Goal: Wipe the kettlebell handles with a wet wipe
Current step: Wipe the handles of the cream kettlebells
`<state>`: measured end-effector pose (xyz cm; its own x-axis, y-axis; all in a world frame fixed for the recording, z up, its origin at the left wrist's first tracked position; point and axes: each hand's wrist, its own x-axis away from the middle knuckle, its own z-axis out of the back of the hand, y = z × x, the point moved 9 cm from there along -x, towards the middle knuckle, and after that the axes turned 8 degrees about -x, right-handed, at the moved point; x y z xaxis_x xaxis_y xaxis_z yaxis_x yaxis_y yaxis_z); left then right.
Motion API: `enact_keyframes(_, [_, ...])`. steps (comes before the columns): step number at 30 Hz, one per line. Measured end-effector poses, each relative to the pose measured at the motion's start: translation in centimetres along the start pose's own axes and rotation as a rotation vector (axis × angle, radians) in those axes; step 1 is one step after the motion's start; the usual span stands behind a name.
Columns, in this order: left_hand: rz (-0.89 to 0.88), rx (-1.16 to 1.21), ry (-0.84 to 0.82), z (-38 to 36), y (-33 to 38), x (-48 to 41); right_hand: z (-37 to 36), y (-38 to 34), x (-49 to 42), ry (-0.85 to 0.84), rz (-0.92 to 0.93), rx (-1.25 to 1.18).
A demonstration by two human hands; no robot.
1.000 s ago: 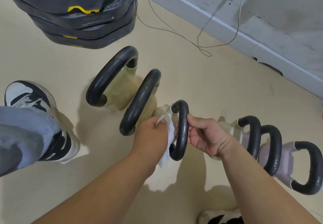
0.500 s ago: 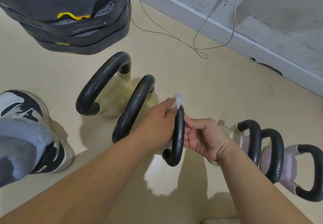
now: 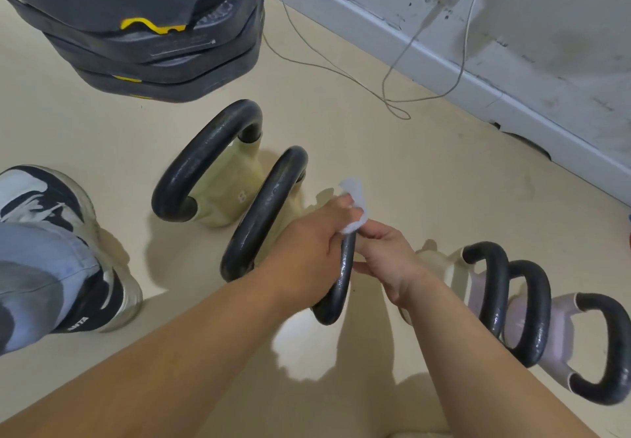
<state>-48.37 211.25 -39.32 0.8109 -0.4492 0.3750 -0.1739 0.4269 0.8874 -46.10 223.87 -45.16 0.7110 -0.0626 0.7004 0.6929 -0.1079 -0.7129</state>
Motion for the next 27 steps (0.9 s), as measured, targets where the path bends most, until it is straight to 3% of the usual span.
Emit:
enact_keyframes(4, [-0.416, -0.441, 0.207, -0.3, 2.5, 4.1, 0.3, -0.3, -0.3, 0.034, 0.004, 0.042])
enact_keyframes(7, [-0.490, -0.483, 0.221, -1.3, 2.0, 5.2, 0.2, -0.5, -0.3, 0.046, 0.003, 0.073])
enact_keyframes(9, [-0.333, -0.359, 0.160, -0.9, 1.7, 3.3, -0.1, -0.5, -0.4, 0.039, 0.011, 0.060])
enact_keyframes(13, [0.155, 0.077, -0.013, 1.1, 0.8, -1.9, -0.1, -0.4, -0.4, 0.052, 0.008, 0.041])
enact_keyframes(17, [0.253, 0.361, 0.038, 1.0, 0.7, -0.3, -0.2, -0.4, -0.4, 0.036, 0.006, 0.037])
enact_keyframes(20, [0.009, 0.038, 0.229, 0.2, 1.0, 2.3, 0.0, -0.4, -0.8, 0.044, 0.009, 0.068])
enact_keyframes(23, [-0.296, -0.637, 0.302, -2.8, 1.7, 4.4, -0.2, -0.4, -0.7, 0.033, 0.014, 0.107])
enact_keyframes(25, [-0.315, -0.860, 0.257, -3.3, 1.3, 3.7, 0.1, -0.2, -0.7, 0.054, -0.003, 0.126])
enact_keyframes(27, [-0.241, -0.909, 0.170, -2.1, 2.3, 1.6, 0.6, 0.0, -0.6, 0.078, -0.012, 0.111])
